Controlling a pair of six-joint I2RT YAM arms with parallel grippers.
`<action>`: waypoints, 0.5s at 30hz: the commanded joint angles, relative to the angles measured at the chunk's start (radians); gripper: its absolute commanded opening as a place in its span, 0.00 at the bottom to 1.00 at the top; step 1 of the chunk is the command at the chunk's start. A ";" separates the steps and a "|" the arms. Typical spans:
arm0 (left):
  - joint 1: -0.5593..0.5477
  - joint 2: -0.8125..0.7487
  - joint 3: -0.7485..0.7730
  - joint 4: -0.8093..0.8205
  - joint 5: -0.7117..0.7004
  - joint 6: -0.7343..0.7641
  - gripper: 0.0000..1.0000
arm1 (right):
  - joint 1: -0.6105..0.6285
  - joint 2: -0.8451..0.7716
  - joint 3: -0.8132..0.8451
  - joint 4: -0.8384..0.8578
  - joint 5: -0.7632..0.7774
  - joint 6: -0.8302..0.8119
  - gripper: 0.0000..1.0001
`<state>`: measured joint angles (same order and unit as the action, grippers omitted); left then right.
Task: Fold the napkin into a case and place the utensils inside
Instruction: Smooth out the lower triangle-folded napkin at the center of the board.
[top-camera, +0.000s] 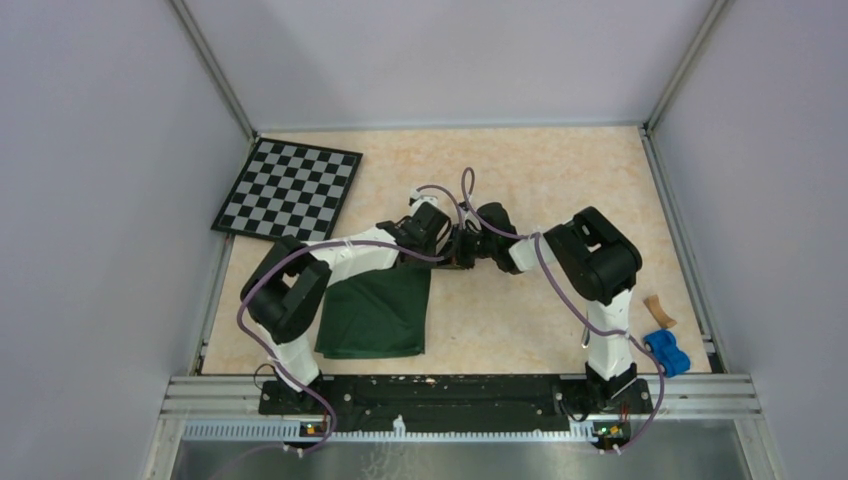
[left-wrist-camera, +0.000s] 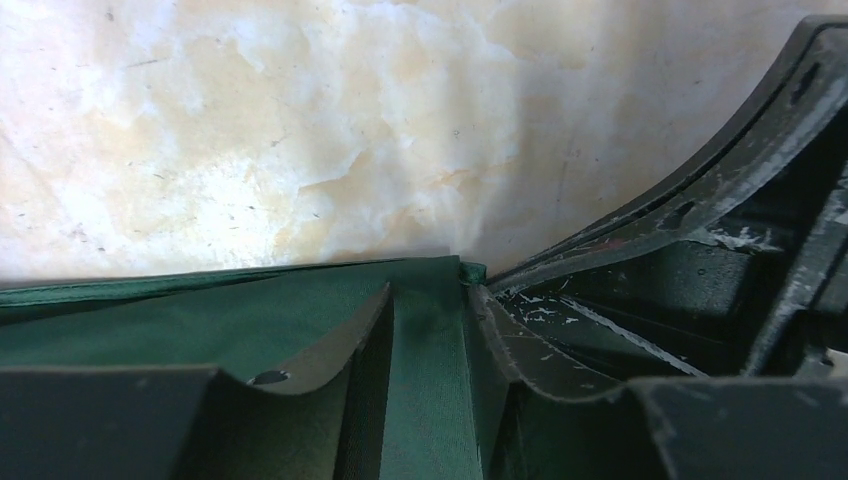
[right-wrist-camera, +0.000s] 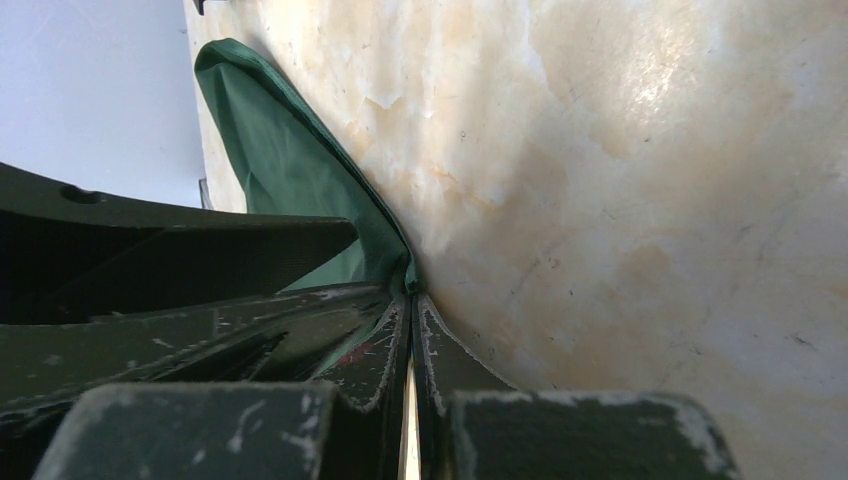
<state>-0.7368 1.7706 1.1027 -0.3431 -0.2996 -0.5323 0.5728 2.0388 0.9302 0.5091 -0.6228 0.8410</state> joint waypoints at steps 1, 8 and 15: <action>0.004 0.023 0.007 0.028 0.027 -0.011 0.39 | -0.008 0.004 0.012 0.026 0.000 -0.006 0.00; 0.005 0.038 0.012 0.030 0.005 -0.006 0.24 | -0.007 0.017 0.019 0.038 -0.001 0.004 0.00; 0.000 -0.032 -0.016 0.059 0.022 -0.011 0.03 | -0.007 0.034 0.034 0.044 -0.001 0.011 0.00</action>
<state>-0.7338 1.7996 1.1011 -0.3321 -0.2852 -0.5369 0.5728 2.0472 0.9318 0.5232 -0.6270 0.8581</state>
